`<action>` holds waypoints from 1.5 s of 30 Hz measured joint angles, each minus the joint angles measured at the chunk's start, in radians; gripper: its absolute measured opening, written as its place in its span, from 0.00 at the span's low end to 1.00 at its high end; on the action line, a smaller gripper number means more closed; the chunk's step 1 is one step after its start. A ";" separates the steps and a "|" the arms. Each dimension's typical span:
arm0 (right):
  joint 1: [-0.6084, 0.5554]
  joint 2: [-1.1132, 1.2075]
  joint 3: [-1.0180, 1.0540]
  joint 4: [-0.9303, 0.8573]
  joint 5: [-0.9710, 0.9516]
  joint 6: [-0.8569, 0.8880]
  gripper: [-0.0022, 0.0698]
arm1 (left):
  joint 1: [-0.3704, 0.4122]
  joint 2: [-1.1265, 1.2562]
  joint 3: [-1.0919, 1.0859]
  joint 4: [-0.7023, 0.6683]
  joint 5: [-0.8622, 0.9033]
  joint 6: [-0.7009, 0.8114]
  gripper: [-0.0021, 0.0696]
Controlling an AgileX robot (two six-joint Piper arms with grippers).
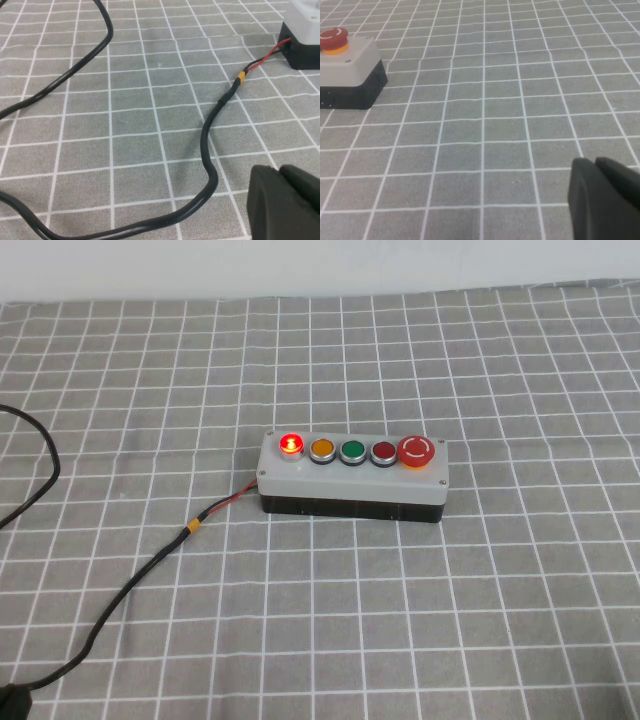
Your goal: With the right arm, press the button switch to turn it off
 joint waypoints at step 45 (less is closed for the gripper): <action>0.000 0.000 0.002 -0.010 -0.647 0.000 0.01 | 0.000 0.000 0.000 0.000 0.000 0.000 0.02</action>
